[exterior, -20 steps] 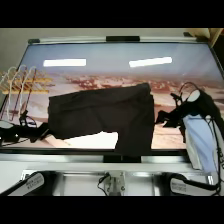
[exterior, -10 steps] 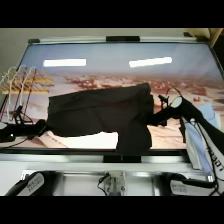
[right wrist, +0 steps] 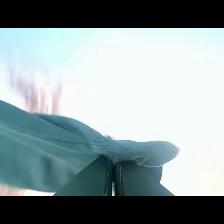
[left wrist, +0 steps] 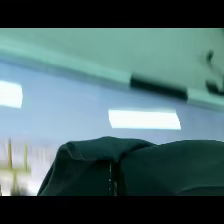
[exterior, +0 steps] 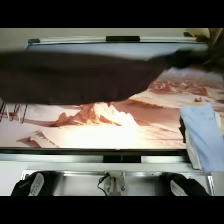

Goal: Fold the shirts.

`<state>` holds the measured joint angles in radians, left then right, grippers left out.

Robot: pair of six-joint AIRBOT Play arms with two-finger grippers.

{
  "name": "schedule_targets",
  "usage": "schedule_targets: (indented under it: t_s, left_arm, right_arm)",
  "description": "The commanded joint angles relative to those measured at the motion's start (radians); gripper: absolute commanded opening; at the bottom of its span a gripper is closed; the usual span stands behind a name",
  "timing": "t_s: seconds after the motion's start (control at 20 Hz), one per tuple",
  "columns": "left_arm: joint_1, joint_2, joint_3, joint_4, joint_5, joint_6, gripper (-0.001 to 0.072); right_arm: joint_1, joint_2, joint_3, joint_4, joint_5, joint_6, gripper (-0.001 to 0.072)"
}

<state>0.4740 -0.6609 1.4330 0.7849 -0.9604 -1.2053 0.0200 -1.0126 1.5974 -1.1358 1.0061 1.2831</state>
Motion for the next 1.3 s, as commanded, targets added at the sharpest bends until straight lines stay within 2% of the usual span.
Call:
schedule_targets:
  t_s: [0.0,0.05,0.15,0.25,0.35,0.45,0.6,0.7,0.8,0.9,1.05,1.25]
  left_arm:
    - [0.002,0.143,0.302,-0.015,0.166,-0.106,0.0036]
    - [0.002,0.175,0.319,-0.014,0.164,-0.145,0.0036]
    - [0.002,0.236,0.319,0.007,0.118,-0.277,0.0036]
    - [0.002,0.267,0.319,0.129,0.036,-0.373,0.0036]
    - [0.001,0.264,0.317,0.23,-0.074,-0.413,0.0037]
    - [0.001,0.243,0.29,0.248,-0.203,-0.411,0.0037]
    - [0.001,0.203,0.164,0.247,-0.341,-0.325,0.0037]
    - [0.001,0.164,0.017,0.247,-0.352,-0.261,0.0037]
    - [0.0,0.101,-0.128,0.235,-0.346,-0.206,0.0037]
    - [-0.014,0.006,-0.269,0.191,-0.263,-0.14,0.0036]
    - [-0.09,-0.211,-0.381,0.183,-0.099,-0.114,0.0036]
    - [-0.216,-0.566,-0.284,0.184,0.083,-0.105,0.0036]
  right_arm:
    - [0.001,0.255,0.217,0.011,-0.214,-0.002,0.0081]
    - [0.0,0.317,0.228,0.003,-0.227,0.004,0.0081]
    - [0.0,0.406,0.227,-0.064,-0.192,0.052,0.0081]
    - [0.0,0.454,0.227,-0.172,-0.113,0.121,0.0081]
    - [0.0,0.459,0.227,-0.255,-0.024,0.175,0.0081]
    - [0.0,0.43,0.227,-0.28,0.074,0.18,0.0081]
    - [0.0,0.324,0.227,-0.348,0.272,0.18,0.0081]
    - [0.0,0.206,0.213,-0.383,0.421,0.18,0.0081]
    - [0.001,0.063,0.158,-0.362,0.513,0.184,0.0082]
    - [0.001,-0.074,0.056,-0.316,0.473,0.183,0.0081]
    - [0.001,-0.289,-0.071,-0.309,0.212,0.183,0.0082]
    - [0.001,-0.534,-0.073,-0.215,-0.121,0.211,0.0082]
